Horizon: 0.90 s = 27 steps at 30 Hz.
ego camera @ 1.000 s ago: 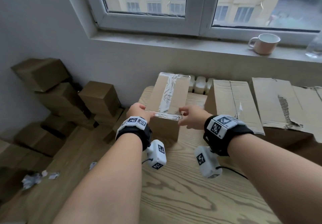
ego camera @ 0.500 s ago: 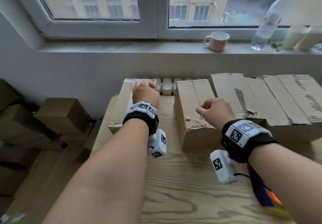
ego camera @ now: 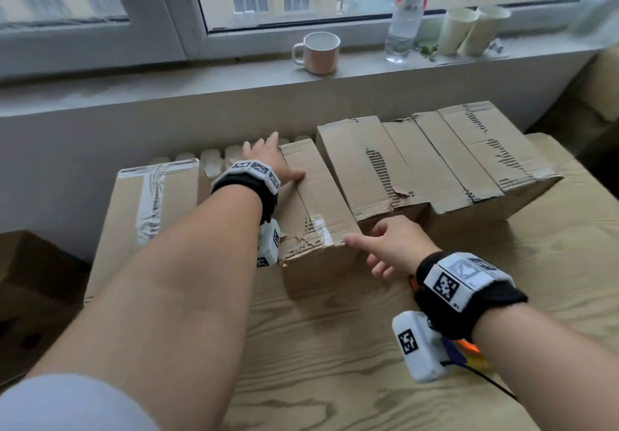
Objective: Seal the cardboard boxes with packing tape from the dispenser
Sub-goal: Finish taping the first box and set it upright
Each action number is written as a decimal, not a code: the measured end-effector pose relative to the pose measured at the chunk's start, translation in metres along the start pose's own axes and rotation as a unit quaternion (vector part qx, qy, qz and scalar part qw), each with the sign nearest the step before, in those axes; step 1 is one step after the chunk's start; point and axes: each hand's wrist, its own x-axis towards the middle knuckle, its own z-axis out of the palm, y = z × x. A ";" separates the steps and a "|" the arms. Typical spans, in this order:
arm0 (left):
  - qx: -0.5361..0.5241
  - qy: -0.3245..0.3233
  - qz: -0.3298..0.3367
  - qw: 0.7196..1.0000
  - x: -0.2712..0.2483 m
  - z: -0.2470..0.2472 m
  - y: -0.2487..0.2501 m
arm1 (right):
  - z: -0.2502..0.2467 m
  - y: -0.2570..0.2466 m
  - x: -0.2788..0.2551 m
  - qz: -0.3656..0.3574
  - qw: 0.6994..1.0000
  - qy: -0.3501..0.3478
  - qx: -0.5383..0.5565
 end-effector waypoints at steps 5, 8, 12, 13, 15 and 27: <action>-0.020 -0.006 -0.042 0.999 -0.015 -0.001 -0.006 | 0.006 0.004 0.003 -0.005 0.997 -0.057 0.044; -0.030 -0.004 -0.059 0.998 -0.032 0.002 -0.011 | 0.004 0.007 0.000 -0.019 0.997 -0.069 0.033; -0.041 -0.018 -0.080 0.996 -0.062 0.004 -0.009 | -0.006 0.015 -0.010 -0.020 0.996 -0.090 0.005; -0.046 -0.024 -0.084 0.995 -0.070 0.004 -0.009 | -0.008 0.020 -0.012 -0.016 0.996 -0.092 -0.002; -0.060 -0.038 -0.093 0.993 -0.086 0.006 -0.009 | -0.012 0.031 -0.016 -0.007 0.996 -0.090 0.000; -0.111 -0.125 -0.208 0.964 -0.185 0.029 -0.015 | -0.033 0.071 -0.040 -0.046 0.999 -0.011 -0.008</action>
